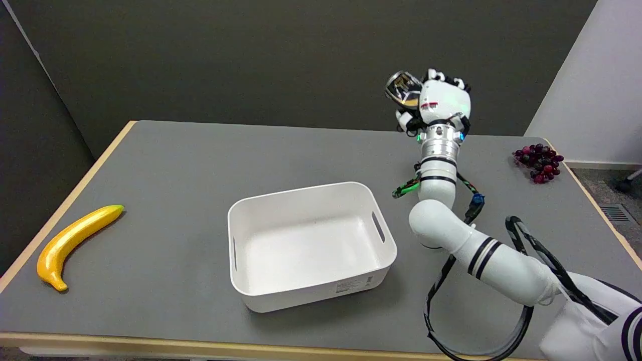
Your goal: Place the black can into the white box.
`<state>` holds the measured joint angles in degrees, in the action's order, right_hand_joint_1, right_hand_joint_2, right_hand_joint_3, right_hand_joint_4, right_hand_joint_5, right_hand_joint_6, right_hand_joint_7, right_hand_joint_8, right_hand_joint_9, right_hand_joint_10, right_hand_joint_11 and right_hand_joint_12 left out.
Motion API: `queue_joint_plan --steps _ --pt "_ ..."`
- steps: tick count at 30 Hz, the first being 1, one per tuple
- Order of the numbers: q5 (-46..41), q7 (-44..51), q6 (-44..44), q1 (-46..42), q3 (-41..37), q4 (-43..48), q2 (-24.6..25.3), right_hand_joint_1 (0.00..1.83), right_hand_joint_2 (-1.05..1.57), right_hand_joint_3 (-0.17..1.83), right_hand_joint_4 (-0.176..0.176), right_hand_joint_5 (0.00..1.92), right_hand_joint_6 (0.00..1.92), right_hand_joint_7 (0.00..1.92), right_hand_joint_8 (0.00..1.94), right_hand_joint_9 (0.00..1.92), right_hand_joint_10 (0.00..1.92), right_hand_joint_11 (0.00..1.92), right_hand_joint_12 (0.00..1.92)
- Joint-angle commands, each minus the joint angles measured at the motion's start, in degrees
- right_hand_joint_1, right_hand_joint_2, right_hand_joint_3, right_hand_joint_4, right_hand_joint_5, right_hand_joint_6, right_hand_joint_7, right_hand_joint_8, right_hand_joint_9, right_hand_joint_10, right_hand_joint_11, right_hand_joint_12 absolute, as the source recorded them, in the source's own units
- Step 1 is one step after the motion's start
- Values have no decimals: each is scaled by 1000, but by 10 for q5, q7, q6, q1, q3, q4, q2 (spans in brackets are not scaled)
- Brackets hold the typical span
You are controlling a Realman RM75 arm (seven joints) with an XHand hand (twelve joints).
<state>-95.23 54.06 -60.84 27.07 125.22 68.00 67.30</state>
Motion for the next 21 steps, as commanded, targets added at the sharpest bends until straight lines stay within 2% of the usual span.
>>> queue_joint_plan --steps 1,3,4,5,6,7,8,13,14,18,21 --pt "346 -559 49 -157 -15 98 -26 1148 1117 451 -176 591 1619 641 1677 836 1566 500 1921" --pt "355 -650 43 -190 -10 116 -34 1156 1084 494 -176 611 1604 664 1659 859 1569 590 1921" --pt "275 -717 -8 -231 47 236 -21 1159 1071 511 -176 619 1599 673 1653 870 1571 633 1921" --pt "386 -747 49 -220 -16 111 -63 1161 1065 519 -176 623 1595 677 1649 881 1574 675 1921" --pt "391 -774 49 -229 -15 113 -71 1137 1061 516 -157 636 1582 716 1662 895 1578 721 1921" --pt "402 -827 49 -245 -11 116 -90 1045 1064 482 -89 667 1545 844 1716 916 1585 780 1921" --pt "411 -867 49 -260 -4 116 -107 983 1066 460 -42 690 1519 932 1753 930 1591 821 1921" --pt "465 -1027 49 -322 3 106 -156 992 1061 459 -51 697 1508 942 1763 938 1595 835 1921" --pt "473 -1038 46 -334 2 105 -157 994 1064 456 -57 694 1510 943 1769 935 1598 833 1921" --pt "482 -1050 4 -385 -8 97 -154 1012 1081 464 -121 662 1557 919 1812 923 1600 734 1921" --pt "487 -1052 -8 -399 -8 94 -152 1041 1079 482 -139 648 1574 870 1793 916 1614 734 1921"
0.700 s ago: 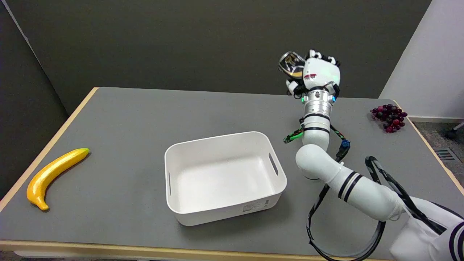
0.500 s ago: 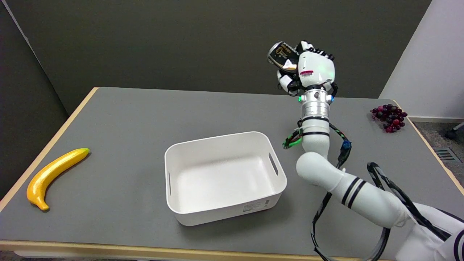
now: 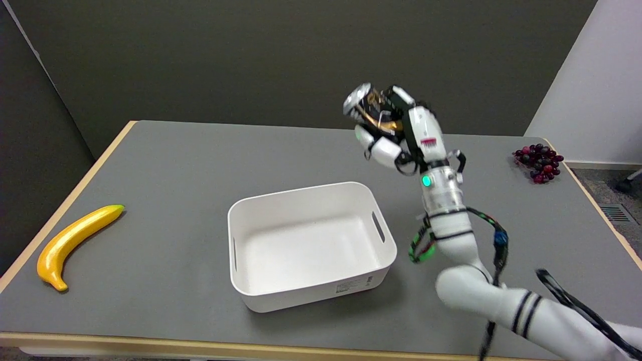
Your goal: Place the black can into the white box.
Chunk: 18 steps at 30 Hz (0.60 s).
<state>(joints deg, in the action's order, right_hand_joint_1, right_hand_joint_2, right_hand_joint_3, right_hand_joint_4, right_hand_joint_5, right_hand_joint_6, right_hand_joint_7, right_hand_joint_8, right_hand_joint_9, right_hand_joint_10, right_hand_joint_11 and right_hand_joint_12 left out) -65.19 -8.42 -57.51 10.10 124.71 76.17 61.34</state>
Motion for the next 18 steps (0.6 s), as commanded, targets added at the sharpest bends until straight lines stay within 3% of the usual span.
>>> queue_joint_plan --steps 1,2,10,18 --pt "193 -432 -37 -230 -3 16 -95 1108 1074 511 -161 623 1602 747 1727 906 1635 729 1921" --pt "195 -432 -35 -229 -3 18 -95 1154 1070 532 -176 607 1620 664 1680 900 1648 731 1921" --pt "205 -427 121 -184 -22 76 -114 1167 1055 524 -176 634 1581 688 1639 926 1603 826 1921" --pt "278 -426 358 -171 -153 199 -105 1166 1061 520 -176 627 1587 683 1646 919 1606 825 1921"
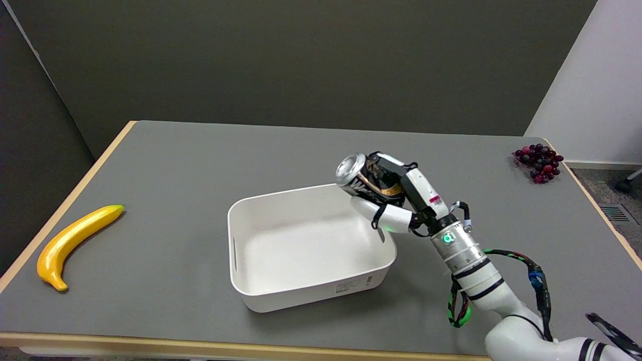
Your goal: Place the black can into the white box.
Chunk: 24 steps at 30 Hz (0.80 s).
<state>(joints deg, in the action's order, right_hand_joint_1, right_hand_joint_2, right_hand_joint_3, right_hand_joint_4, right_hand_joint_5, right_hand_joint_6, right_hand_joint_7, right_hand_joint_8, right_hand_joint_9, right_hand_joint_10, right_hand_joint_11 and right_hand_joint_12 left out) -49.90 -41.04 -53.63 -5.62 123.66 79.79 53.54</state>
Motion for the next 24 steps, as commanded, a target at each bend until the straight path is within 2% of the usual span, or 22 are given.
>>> queue_joint_plan --steps 1,5,11,12,13,14,15,16,18,20,23,24 --pt "129 -100 333 -13 -148 170 -26 1165 1063 519 -176 624 1591 680 1650 917 1606 824 1921" --pt "132 -100 372 -10 -160 185 -10 1160 1062 533 -176 619 1604 673 1665 908 1632 795 1921" --pt "131 -100 332 -20 -160 163 -4 1152 1074 530 -176 602 1626 658 1688 894 1663 746 1921" --pt "132 -100 322 -21 -160 161 -4 1147 1098 496 -176 589 1633 645 1694 874 1662 651 1921" --pt "132 -100 294 -26 -159 156 -6 1135 1164 391 -176 556 1646 610 1704 818 1649 377 1921" --pt "132 -100 274 -30 -159 152 -8 1148 1167 384 -175 530 1582 606 1704 792 1622 232 1921" --pt "132 -100 260 -33 -159 151 -9 1222 1065 535 -173 483 1316 646 1688 788 1539 136 1921" --pt "132 -100 240 -38 -158 147 -9 1236 954 682 -166 417 1025 646 1578 740 1425 78 1907" --pt "136 -100 209 -45 -159 142 -11 680 693 863 -120 141 360 272 513 243 958 364 1746" --pt "143 -100 182 -49 -161 137 -11 557 616 926 -107 79 231 72 351 58 738 294 1536" --pt "142 -104 166 -48 -161 127 -12 562 621 794 -91 -1 105 -1 -1 -1 323 93 1327" --pt "140 -104 165 -48 -161 126 -13 564 603 797 -90 -1 66 -1 -1 -1 278 68 1295"
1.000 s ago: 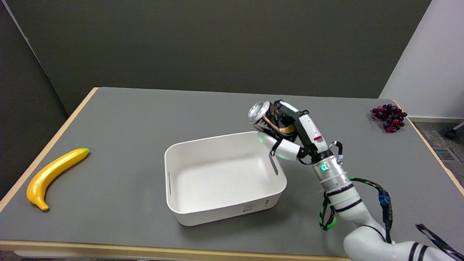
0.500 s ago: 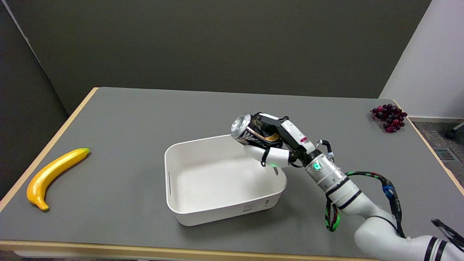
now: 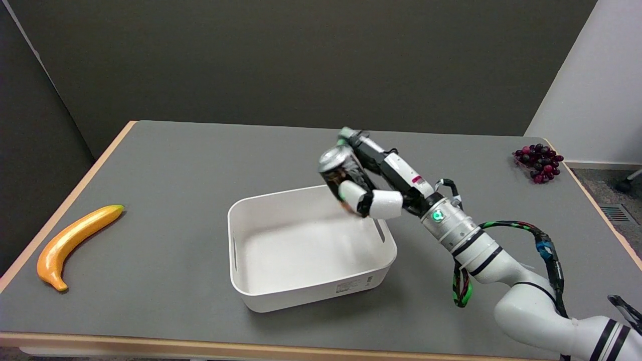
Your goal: Place the black can into the white box.
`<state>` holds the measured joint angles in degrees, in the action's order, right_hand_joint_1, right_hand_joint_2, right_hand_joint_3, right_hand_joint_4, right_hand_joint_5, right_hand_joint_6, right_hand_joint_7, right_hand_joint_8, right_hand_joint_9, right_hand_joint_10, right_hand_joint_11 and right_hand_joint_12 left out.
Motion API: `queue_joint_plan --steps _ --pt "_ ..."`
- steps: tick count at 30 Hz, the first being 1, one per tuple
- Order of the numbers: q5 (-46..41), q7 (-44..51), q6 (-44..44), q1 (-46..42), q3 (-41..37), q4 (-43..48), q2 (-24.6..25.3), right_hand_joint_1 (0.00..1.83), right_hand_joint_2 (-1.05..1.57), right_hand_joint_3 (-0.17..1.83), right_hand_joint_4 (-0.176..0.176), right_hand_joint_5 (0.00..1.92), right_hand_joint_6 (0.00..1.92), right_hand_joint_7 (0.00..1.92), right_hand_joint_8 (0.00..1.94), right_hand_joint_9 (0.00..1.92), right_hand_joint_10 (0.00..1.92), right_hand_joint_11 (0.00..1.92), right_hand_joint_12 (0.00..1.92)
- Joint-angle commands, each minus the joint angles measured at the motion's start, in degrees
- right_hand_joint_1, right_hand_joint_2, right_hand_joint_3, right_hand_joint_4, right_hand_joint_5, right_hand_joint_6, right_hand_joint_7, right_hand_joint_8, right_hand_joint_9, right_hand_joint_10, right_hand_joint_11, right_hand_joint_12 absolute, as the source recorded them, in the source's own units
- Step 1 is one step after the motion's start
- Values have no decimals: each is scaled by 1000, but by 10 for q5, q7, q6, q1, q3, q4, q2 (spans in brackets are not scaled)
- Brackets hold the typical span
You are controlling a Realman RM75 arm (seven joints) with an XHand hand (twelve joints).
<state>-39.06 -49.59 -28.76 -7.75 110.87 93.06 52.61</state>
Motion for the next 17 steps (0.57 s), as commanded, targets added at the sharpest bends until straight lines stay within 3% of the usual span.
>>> queue_joint_plan --steps 1,9,11,17 --pt "30 -18 -84 -25 -33 -9 -6 565 594 790 -90 -1 35 -1 -1 -1 265 65 1288" --pt "24 -21 -110 -19 -40 -17 -14 544 599 702 -86 -1 -1 -1 -1 -1 299 118 1319" --pt "21 -21 -149 -20 -49 -32 -12 533 597 699 -84 -1 -1 -1 -1 -1 287 119 1319" --pt "-48 -22 -359 -22 -84 -105 -10 492 588 710 -87 -1 -1 -1 -1 -1 -1 -1 1141"
